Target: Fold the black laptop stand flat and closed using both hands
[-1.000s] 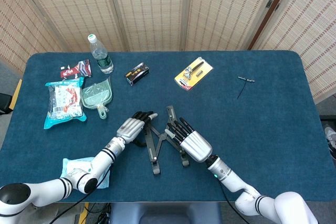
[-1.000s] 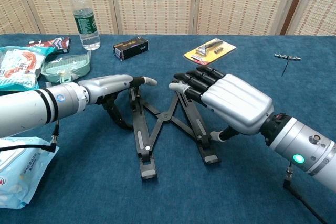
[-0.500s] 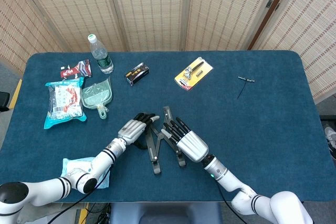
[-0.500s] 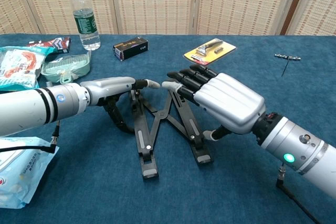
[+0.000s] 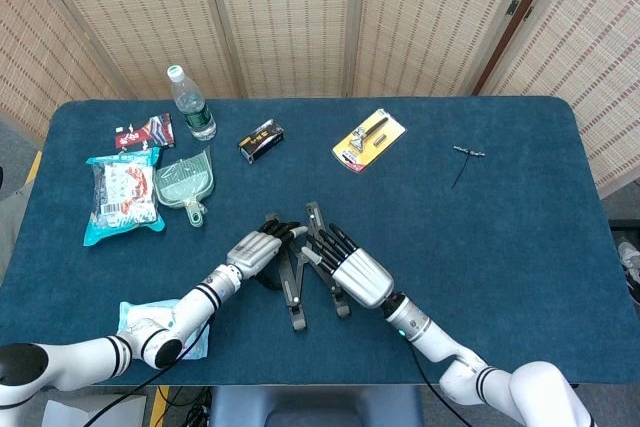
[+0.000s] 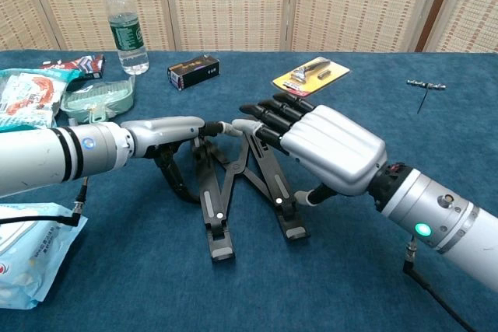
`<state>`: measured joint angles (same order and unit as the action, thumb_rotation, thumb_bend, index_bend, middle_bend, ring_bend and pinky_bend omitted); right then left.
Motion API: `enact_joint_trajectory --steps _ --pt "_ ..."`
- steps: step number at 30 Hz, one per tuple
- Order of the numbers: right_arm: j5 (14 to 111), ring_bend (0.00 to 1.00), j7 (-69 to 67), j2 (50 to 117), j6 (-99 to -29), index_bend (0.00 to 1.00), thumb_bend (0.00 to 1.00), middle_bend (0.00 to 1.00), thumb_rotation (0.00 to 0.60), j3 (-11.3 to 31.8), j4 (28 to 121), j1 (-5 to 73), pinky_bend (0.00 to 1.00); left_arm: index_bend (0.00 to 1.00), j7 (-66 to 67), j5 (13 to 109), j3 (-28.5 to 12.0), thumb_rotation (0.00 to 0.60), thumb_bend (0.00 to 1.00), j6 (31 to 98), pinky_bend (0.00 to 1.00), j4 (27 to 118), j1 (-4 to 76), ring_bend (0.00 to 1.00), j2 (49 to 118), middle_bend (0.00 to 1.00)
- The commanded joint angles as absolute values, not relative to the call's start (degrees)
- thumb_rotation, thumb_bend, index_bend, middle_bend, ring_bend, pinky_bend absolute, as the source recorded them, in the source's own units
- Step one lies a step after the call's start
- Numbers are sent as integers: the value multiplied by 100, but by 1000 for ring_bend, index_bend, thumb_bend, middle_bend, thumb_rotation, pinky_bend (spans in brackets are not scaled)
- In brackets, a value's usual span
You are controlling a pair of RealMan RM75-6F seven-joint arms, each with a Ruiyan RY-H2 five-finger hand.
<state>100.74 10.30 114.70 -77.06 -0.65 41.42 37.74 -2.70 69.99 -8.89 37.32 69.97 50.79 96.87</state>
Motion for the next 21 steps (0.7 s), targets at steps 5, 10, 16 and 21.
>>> enact_joint_trajectory --steps 5,10,16,21 --pt "10094 0 816 11409 -7618 0 41 0 600 -115 4222 3861 0 0 -246 7006 -844 600 127 3791 0 7072 5037 0 9550 0" --pt "10268 0 681 10831 -7535 0 41 0 600 -210 4795 4071 0 0 -41 6885 -795 600 127 4070 0 7352 4826 0 9161 0" --pt "10390 0 502 9571 -6825 0 41 0 600 -290 6179 4589 0 0 126 6666 -795 600 127 4560 0 7967 4453 0 8531 0" --pt "10615 0 170 8624 -5947 0 41 0 600 -401 7064 5275 0 0 338 6488 -747 600 126 4933 0 8475 4154 0 8044 0"
